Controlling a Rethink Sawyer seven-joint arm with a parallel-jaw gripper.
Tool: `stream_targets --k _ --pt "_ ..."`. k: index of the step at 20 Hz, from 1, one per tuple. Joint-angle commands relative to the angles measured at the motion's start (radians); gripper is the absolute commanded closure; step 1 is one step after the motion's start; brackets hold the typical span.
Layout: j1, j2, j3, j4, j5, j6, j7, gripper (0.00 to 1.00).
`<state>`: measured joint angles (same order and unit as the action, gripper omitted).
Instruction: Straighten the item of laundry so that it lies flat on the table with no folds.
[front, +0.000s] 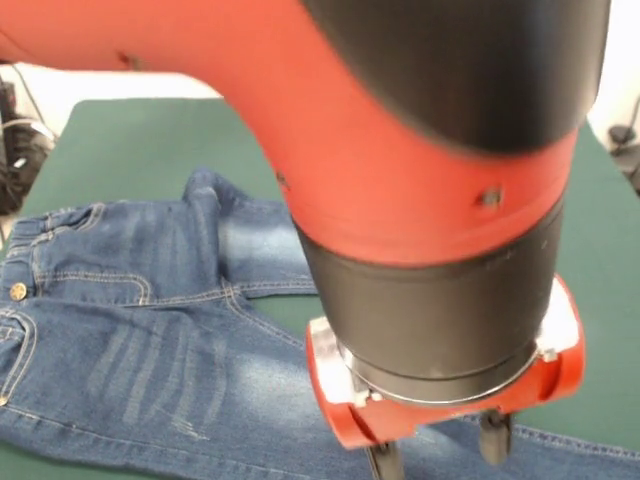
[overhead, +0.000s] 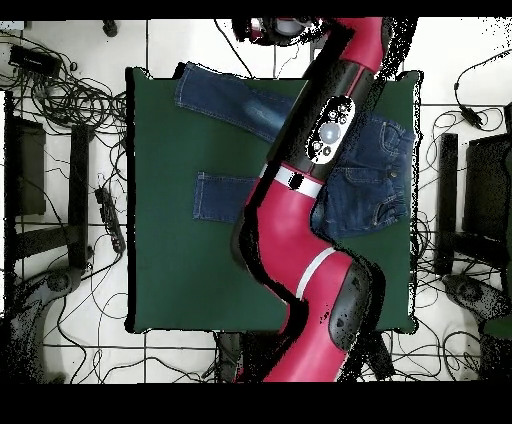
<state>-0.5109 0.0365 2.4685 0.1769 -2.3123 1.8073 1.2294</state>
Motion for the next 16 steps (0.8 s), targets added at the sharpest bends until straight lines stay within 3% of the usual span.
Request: stream_targets --k 1,5,10,16 --pt "0.024 0.084 0.039 -0.114 -0.252 0.300 0.164 0.00" --pt "0.019 0.088 0.047 -0.094 -0.344 0.399 0.141 0.00" --pt "0.018 0.104 0.078 -0.096 -0.369 0.399 0.155 0.00" --pt "0.021 0.095 0.048 -0.069 -0.433 0.460 0.153 0.00"
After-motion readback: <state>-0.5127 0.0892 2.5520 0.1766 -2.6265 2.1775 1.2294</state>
